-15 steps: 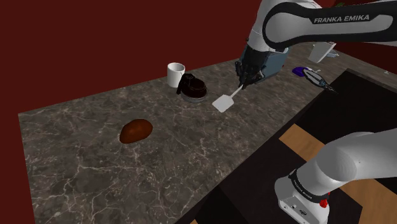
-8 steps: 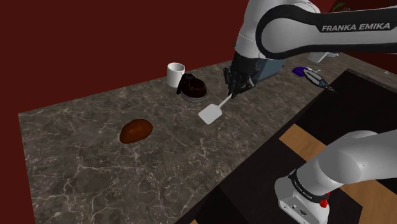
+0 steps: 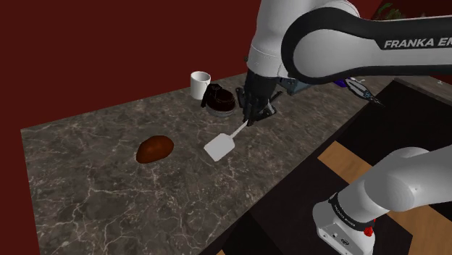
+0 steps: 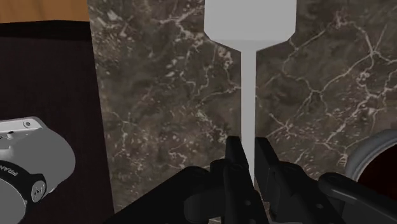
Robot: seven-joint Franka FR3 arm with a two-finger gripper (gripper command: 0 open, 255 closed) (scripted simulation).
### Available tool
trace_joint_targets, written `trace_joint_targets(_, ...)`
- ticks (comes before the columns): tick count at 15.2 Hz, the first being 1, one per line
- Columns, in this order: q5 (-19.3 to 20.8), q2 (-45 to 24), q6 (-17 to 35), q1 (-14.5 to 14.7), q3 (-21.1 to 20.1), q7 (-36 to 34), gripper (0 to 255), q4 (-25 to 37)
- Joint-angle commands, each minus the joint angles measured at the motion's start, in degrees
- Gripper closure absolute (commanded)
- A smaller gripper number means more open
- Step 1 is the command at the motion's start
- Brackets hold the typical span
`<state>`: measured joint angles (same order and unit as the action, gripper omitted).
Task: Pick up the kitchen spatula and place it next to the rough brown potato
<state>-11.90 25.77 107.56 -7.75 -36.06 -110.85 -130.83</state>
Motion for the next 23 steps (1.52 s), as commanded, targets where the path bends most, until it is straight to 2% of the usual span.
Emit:
trace_joint_targets(1, -0.3, -1.2, 0.0, 0.5, -2.4, -3.0, 255, 1.4)
trace_joint_targets(6, 0.6, -6.0, -0.2, 1.0, -9.3, -11.5, 255, 6.7)
trace_joint_targets(10, 3.4, -11.8, -0.3, 0.6, -15.7, -19.4, 255, 12.0)
trace_joint_targets(23, 6.1, -16.1, 10.0, -0.1, -18.6, -22.0, 255, 4.8)
